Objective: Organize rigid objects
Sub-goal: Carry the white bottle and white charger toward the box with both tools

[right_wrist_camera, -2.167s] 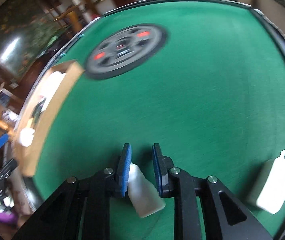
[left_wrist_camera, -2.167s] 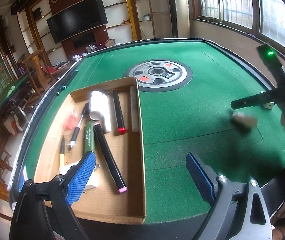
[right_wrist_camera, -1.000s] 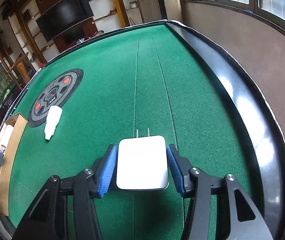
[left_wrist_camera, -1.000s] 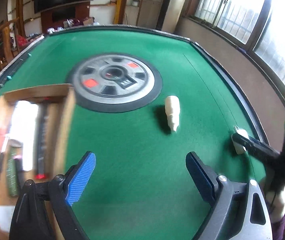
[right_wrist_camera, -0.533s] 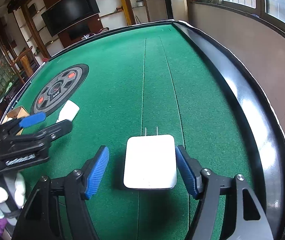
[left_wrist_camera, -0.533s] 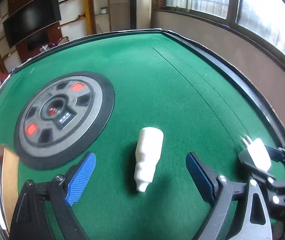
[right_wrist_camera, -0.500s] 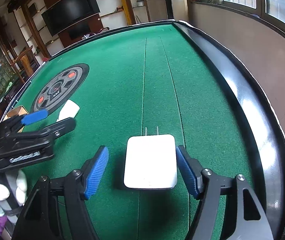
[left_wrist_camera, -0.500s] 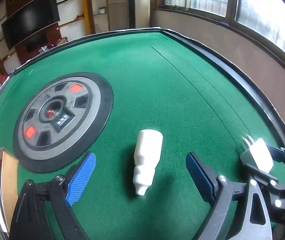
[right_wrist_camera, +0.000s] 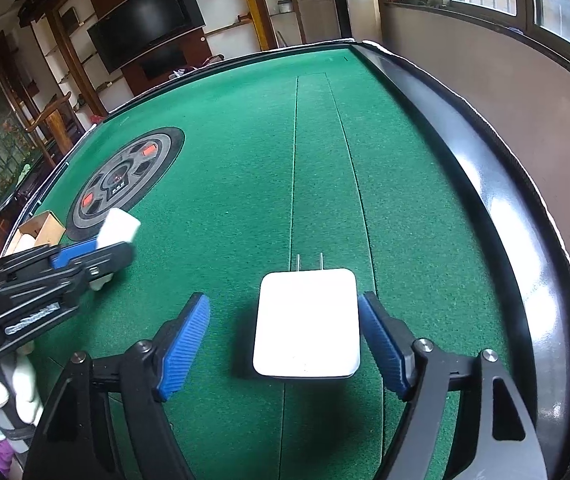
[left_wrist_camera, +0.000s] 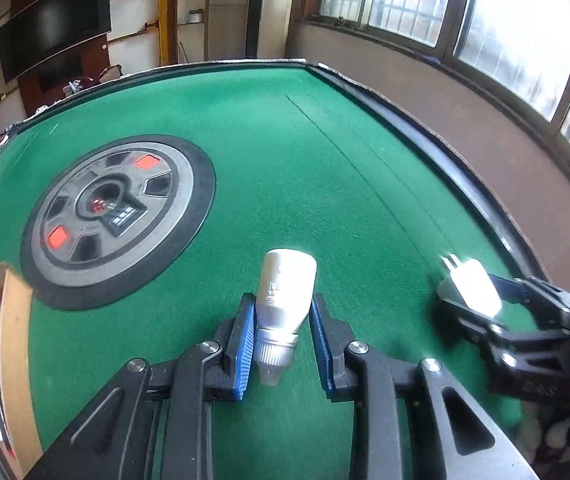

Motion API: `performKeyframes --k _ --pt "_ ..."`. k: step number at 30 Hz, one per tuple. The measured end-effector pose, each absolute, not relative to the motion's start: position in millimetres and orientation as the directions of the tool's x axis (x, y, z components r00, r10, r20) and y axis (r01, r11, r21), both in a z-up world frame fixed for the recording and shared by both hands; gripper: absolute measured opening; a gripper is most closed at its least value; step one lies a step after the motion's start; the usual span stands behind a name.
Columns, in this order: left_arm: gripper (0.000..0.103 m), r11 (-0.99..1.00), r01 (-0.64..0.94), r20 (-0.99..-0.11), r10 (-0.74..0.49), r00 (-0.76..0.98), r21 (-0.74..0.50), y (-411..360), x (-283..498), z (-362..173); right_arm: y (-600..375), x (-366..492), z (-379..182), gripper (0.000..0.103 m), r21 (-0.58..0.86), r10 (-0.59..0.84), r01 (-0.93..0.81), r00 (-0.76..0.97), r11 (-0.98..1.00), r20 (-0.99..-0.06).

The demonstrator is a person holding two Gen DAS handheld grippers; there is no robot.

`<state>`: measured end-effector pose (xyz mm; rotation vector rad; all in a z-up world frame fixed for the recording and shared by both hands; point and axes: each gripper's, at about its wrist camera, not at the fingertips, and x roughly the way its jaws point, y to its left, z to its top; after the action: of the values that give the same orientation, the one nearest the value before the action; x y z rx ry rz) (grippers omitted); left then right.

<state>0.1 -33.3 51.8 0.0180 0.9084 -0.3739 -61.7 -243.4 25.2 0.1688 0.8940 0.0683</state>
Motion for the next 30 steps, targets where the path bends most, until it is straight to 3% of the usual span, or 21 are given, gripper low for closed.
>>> performKeyframes --k 12,18,20,22,24,30 --pt "0.028 0.923 0.255 -0.688 -0.386 0.614 -0.29 59.0 -102.0 95.7 -242.5 -59.3 24.1 0.082 0.185 0.152 -0.011 0.622 0.983 -0.768" --pt "0.028 0.961 0.129 -0.688 -0.266 0.676 -0.245 137.3 -142.7 99.7 -223.8 -61.1 23.1 0.082 0.056 0.057 -0.019 0.587 0.998 -0.808" --pt "0.028 0.965 0.071 -0.7 -0.233 0.676 -0.252 164.1 -151.1 94.1 -218.3 -62.5 22.0 0.077 0.004 0.012 -0.015 0.581 1.0 -0.814" --pt "0.028 0.964 0.012 -0.717 -0.204 0.667 -0.264 187.4 -157.5 83.8 -216.8 -64.6 23.5 0.044 -0.041 -0.038 0.009 0.587 0.999 -0.808" --pt "0.028 0.957 -0.02 -0.729 -0.206 0.653 -0.288 202.0 -164.2 73.9 -220.9 -66.3 27.1 0.044 0.03 0.026 -0.002 0.575 1.0 -0.818" --pt "0.028 0.948 -0.058 -0.773 -0.219 0.596 -0.313 212.9 -169.7 45.2 -212.5 -75.1 34.7 0.044 0.047 0.042 -0.006 0.578 0.999 -0.815"
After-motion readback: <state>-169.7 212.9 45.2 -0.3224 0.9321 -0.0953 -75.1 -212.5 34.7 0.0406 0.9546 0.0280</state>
